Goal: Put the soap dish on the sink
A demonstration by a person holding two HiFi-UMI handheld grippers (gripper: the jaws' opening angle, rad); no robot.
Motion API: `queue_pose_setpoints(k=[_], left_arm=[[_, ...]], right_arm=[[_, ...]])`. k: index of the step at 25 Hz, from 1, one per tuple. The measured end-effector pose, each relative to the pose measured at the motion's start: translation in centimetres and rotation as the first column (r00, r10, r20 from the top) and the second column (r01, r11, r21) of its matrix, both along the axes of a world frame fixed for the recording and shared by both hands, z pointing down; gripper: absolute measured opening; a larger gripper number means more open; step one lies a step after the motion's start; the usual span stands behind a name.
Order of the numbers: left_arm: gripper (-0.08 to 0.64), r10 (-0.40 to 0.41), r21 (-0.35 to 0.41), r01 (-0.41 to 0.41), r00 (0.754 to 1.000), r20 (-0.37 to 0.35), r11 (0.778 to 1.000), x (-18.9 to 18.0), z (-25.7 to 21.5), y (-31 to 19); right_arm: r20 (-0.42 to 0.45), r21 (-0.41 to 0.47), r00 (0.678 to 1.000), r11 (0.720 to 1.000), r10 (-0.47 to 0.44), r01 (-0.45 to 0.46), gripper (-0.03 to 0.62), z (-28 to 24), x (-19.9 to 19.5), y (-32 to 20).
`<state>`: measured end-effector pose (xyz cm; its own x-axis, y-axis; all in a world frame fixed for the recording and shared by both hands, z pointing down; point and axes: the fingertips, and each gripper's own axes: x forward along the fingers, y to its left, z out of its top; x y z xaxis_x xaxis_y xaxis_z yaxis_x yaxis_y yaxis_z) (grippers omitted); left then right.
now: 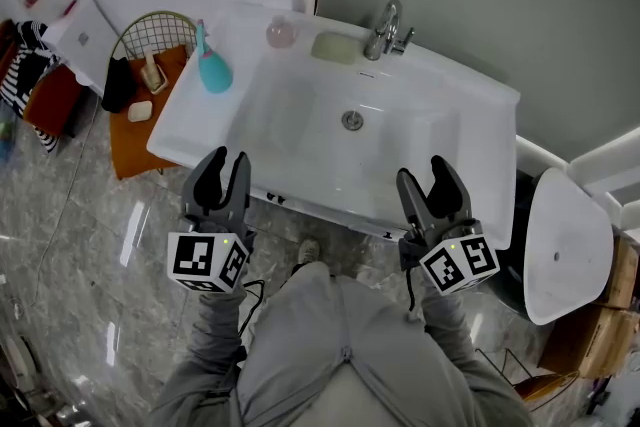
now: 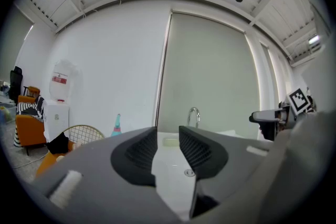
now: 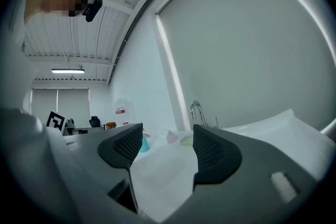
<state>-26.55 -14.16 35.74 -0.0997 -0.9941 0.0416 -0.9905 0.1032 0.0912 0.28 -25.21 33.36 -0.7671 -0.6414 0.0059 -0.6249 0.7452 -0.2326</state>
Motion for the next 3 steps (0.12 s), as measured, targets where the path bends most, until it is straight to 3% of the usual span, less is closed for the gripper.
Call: queue_pose_setpoints(k=[3], left_arm=[[0.138,0.002,-0.001,-0.002,1.000,0.001,1.000,-0.07,0.04,-0.24]], right_arm=[[0.001,-0.003,1.000,1.000,0.002,-0.002,0.304,0.06,-0.03,-0.20]])
